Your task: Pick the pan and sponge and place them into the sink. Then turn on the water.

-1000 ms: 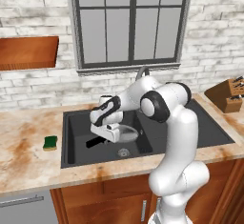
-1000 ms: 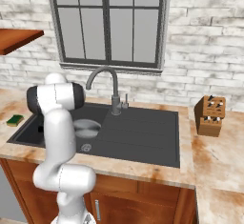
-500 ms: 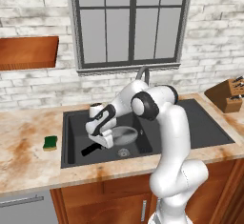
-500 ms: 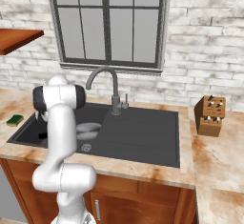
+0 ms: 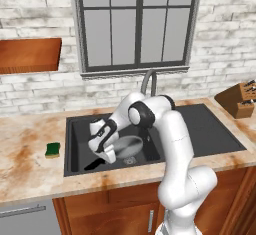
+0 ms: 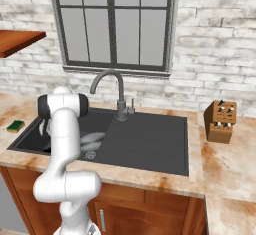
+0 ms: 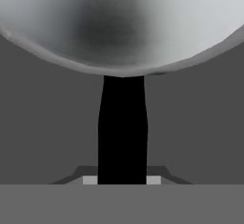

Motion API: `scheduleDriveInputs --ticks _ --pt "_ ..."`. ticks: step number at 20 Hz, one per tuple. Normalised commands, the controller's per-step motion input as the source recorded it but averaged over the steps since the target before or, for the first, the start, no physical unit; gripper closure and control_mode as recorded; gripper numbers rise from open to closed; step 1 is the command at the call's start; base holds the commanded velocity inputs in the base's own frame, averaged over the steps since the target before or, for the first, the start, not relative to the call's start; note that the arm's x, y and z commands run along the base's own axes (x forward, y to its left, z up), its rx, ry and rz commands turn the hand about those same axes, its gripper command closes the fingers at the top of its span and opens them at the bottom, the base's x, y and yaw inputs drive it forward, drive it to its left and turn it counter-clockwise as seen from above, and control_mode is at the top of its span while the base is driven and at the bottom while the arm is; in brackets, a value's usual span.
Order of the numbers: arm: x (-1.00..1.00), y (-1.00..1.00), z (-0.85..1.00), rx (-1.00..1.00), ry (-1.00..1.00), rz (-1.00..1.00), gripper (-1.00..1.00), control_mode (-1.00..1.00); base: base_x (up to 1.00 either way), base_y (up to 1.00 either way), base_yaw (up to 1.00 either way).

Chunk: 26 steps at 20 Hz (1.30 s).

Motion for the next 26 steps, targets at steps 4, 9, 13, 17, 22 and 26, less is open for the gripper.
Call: scheduleDriveInputs --ticks 4,9,13,17,22,26 --pt "0.36 -0.06 -0.25 0.0 0.0 -0.02 -1.0 -1.0 0.0 0.0 0.0" --pt "0.53 0.0 -0.27 0.0 0.01 -0.01 -1.0 -1.0 0.0 0.0 0.0" --pt "0.3 0.03 -0.02 0.0 0.0 0.0 -1.0 -1.0 0.0 0.0 0.0" --pt "0.0 0.09 0.44 0.02 0.0 0.0 -1.0 -1.0 0.0 0.0 0.0" --pt "-0.09 0.05 0.64 0.05 0.0 0.02 -1.0 -1.0 0.0 0.0 0.0" --pt "-0.32 0.0 0.64 0.1 -0.03 0.17 -1.0 -1.0 0.0 0.0 0.0"
